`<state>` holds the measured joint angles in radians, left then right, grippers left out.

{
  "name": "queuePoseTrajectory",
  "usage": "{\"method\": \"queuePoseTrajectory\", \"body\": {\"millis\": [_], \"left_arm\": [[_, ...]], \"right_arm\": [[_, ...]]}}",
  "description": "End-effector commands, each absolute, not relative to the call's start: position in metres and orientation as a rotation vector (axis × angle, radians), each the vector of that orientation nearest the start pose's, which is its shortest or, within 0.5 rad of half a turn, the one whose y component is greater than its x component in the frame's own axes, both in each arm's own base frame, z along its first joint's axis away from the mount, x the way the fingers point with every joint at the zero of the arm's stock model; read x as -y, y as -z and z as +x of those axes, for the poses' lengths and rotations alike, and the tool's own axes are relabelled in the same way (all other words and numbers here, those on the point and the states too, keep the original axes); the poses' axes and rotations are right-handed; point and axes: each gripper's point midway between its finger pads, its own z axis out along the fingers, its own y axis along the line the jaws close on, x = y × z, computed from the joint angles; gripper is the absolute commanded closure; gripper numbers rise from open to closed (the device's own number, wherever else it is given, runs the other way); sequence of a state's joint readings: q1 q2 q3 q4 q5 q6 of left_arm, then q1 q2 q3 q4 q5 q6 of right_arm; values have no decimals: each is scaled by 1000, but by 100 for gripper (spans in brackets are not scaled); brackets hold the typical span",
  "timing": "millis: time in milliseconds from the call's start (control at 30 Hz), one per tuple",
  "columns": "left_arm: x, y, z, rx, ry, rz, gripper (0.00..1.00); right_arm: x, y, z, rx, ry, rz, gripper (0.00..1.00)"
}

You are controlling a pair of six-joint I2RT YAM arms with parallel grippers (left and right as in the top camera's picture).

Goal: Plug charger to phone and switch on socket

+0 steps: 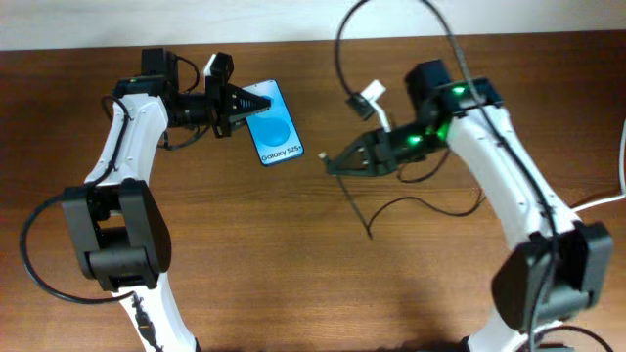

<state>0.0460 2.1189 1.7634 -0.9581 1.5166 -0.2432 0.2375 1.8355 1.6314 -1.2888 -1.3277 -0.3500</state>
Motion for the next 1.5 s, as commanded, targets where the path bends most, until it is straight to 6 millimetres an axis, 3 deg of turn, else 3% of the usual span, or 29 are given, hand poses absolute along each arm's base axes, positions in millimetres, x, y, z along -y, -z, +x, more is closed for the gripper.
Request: {"method": "queuePoseTrajectory", "body": {"millis": [0, 133, 267, 500, 567, 633, 767, 867, 1000, 1100, 1333, 1467], "left_arm": [[151, -242, 434, -2188, 2192, -36, 100], [150, -242, 435, -2185, 2188, -34, 100], [149, -242, 436, -2182, 2186, -34, 100], [144, -242, 437, -2177, 2180, -45, 100], [144, -242, 437, -2177, 2181, -45, 100], [144, -242, 437, -2177, 2180, -45, 100], [144, -242, 437, -2178, 2178, -44, 100], [144, -243, 438, -2170, 2171, -27, 100], [144, -243, 439, -2167, 2168, -19, 100], [144, -243, 439, -2165, 2166, -16, 100], [144, -243, 439, -2165, 2166, -15, 100], [144, -243, 439, -2163, 2162, -9, 100]], "right_arm": [[-250, -250, 310, -2339, -1861, -673, 95], [-249, -219, 335, -2542, -1607, -538, 96], [-240, -197, 348, -2670, -1393, -430, 95], [-207, -164, 320, -2857, -1115, -432, 96], [-200, -160, 307, -2837, -1123, -414, 96], [-206, -161, 295, -2752, -1262, -404, 96], [-244, -190, 281, -2470, -1678, -549, 96], [-276, -205, 277, -2408, -1752, -608, 96], [-297, -221, 288, -2367, -1799, -548, 96], [-302, -233, 299, -2308, -1811, -535, 96], [-308, -216, 302, -2354, -1827, -507, 96], [-316, -220, 301, -2327, -1831, -534, 96]]}}
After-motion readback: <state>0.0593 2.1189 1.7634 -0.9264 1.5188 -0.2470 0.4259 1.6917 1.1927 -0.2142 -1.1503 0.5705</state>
